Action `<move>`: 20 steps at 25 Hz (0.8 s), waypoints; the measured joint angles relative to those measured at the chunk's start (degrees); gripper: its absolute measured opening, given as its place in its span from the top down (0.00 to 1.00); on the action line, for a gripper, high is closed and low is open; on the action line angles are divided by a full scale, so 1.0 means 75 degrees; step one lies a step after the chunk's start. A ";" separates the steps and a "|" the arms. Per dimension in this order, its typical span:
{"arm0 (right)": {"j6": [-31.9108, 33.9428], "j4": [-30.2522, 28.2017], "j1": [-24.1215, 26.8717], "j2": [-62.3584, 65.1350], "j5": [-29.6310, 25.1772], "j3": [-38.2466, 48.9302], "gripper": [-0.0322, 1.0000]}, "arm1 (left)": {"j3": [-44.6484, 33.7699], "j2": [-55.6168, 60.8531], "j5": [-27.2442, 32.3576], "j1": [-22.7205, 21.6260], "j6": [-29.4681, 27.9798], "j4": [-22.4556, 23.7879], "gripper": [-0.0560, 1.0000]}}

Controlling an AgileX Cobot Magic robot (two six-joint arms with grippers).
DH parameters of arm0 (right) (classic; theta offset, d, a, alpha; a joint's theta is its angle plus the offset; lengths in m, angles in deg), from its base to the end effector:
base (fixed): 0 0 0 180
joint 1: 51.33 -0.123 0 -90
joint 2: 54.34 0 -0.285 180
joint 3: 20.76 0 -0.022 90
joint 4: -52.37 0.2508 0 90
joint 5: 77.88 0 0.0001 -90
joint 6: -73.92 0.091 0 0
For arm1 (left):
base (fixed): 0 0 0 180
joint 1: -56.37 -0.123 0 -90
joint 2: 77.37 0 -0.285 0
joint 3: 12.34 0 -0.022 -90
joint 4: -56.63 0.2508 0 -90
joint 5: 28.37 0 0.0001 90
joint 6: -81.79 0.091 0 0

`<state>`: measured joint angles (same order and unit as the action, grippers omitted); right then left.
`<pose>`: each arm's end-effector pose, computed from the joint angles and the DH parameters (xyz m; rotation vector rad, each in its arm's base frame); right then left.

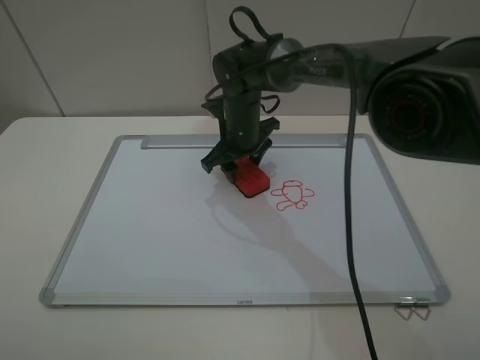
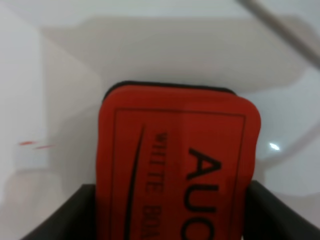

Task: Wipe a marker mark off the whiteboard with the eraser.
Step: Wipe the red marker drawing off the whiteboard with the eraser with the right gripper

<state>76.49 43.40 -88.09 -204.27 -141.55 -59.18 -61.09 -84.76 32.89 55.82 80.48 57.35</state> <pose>0.4049 0.2866 0.1046 -0.9759 2.8476 -0.1607 -0.0059 0.0009 0.2757 -0.0339 2.0487 0.0068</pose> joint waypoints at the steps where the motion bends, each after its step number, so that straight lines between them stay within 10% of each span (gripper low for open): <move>1: 0.0000 0.0063 -0.0109 0.0000 -0.0031 0.0000 0.49 | 0.0000 0.0000 0.0000 0.0000 0.0000 0.0000 0.21; 20: 0.0000 0.0924 -0.1314 0.0007 -0.0244 -0.0024 0.49 | 0.0000 0.0000 0.0000 0.0000 0.0000 0.0000 0.21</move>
<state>76.49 50.33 -97.94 -204.22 -143.38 -59.36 -61.09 -84.76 32.89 55.82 80.48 57.35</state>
